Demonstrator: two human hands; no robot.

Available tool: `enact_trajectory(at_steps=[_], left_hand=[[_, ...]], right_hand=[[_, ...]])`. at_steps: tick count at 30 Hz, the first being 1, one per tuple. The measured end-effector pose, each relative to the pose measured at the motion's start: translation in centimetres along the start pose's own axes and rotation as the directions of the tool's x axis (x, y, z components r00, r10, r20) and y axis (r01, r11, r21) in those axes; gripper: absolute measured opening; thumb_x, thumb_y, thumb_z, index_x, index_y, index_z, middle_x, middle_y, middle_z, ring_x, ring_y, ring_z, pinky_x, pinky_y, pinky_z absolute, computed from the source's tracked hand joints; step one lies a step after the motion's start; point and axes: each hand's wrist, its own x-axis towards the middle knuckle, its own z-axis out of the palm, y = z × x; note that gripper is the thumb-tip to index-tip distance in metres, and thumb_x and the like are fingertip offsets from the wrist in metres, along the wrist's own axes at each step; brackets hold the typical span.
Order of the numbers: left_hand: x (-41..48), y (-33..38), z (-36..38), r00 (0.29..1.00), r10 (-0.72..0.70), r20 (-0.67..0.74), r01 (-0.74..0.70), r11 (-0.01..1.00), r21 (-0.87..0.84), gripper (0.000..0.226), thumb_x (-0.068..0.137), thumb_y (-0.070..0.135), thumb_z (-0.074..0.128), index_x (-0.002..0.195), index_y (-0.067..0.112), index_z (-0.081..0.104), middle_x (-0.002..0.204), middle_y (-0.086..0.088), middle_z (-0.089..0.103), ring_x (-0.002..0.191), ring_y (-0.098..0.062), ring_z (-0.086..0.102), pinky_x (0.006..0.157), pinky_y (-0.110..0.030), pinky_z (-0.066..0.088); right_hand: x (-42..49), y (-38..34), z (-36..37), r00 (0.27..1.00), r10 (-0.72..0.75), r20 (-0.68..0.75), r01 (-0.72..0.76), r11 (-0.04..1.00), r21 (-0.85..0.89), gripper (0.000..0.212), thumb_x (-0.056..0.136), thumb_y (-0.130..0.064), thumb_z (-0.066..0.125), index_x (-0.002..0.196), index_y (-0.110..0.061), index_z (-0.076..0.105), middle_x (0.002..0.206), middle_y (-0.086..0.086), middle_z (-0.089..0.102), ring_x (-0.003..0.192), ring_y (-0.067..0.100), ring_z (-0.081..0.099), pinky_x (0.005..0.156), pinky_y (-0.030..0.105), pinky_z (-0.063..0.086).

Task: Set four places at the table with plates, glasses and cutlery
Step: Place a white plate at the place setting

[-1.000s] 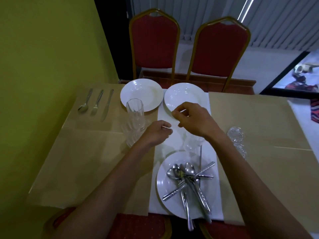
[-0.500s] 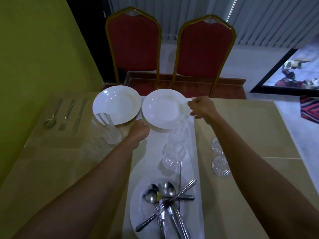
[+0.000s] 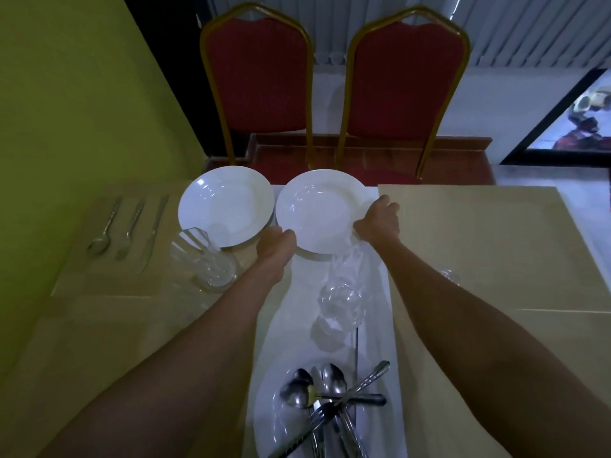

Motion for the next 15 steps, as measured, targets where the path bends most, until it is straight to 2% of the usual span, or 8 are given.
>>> enact_trajectory(at_steps=[2, 5, 9, 12, 15], left_hand=[[0.1, -0.2, 0.1, 1.0, -0.023, -0.007, 0.023, 1.0, -0.021, 0.036, 0.082, 0.011, 0.046, 0.113, 0.01, 0.063, 0.093, -0.006, 0.065, 0.079, -0.022, 0.059, 0.068, -0.031, 0.05], [0.1, -0.2, 0.2, 0.998, -0.063, -0.009, 0.061, 0.993, -0.1, 0.034, 0.081, 0.01, 0.046, 0.109, 0.005, 0.065, 0.079, -0.001, 0.061, 0.07, -0.018, 0.055, 0.067, -0.031, 0.048], [0.1, -0.2, 0.0, 0.994, -0.112, 0.001, 0.11, 0.976, -0.186, 0.023, 0.087, 0.007, 0.047, 0.102, 0.011, 0.064, 0.088, -0.005, 0.064, 0.07, -0.015, 0.055, 0.069, -0.032, 0.049], [0.0, -0.2, -0.1, 0.992, -0.124, 0.007, 0.122, 0.967, -0.224, 0.027, 0.087, 0.007, 0.047, 0.108, 0.008, 0.064, 0.09, -0.006, 0.064, 0.075, -0.017, 0.055, 0.069, -0.033, 0.049], [-0.4, 0.2, 0.1, 0.994, -0.111, -0.013, 0.105, 0.968, -0.226, 0.022, 0.089, 0.005, 0.048, 0.107, 0.01, 0.06, 0.083, -0.001, 0.06, 0.068, -0.013, 0.052, 0.074, -0.033, 0.052]], right_hand=[[0.2, 0.1, 0.1, 0.999, 0.052, 0.007, -0.053, 0.997, 0.065, 0.07, 0.08, -0.015, 0.077, 0.135, -0.003, 0.037, 0.136, 0.019, 0.043, 0.123, 0.04, 0.053, 0.102, 0.047, 0.05], [0.2, 0.3, -0.1, 0.993, 0.119, 0.024, -0.121, 0.985, 0.124, 0.07, 0.078, -0.019, 0.077, 0.135, -0.002, 0.039, 0.134, 0.019, 0.051, 0.122, 0.039, 0.056, 0.101, 0.048, 0.05], [0.2, 0.7, -0.8, 0.985, 0.16, 0.064, -0.168, 0.974, 0.153, 0.069, 0.071, -0.023, 0.074, 0.13, 0.0, 0.046, 0.123, 0.015, 0.061, 0.111, 0.037, 0.063, 0.093, 0.048, 0.056], [0.2, 0.9, -2.1, 0.989, 0.121, 0.088, -0.136, 0.973, 0.185, 0.049, 0.073, -0.023, 0.068, 0.116, 0.0, 0.061, 0.103, 0.013, 0.068, 0.091, 0.031, 0.068, 0.074, 0.037, 0.059], [0.0, 0.7, -4.3, 0.991, 0.09, 0.095, -0.109, 0.971, 0.213, 0.024, 0.081, -0.014, 0.06, 0.095, 0.002, 0.07, 0.071, 0.01, 0.069, 0.063, 0.021, 0.066, 0.053, 0.025, 0.047]])
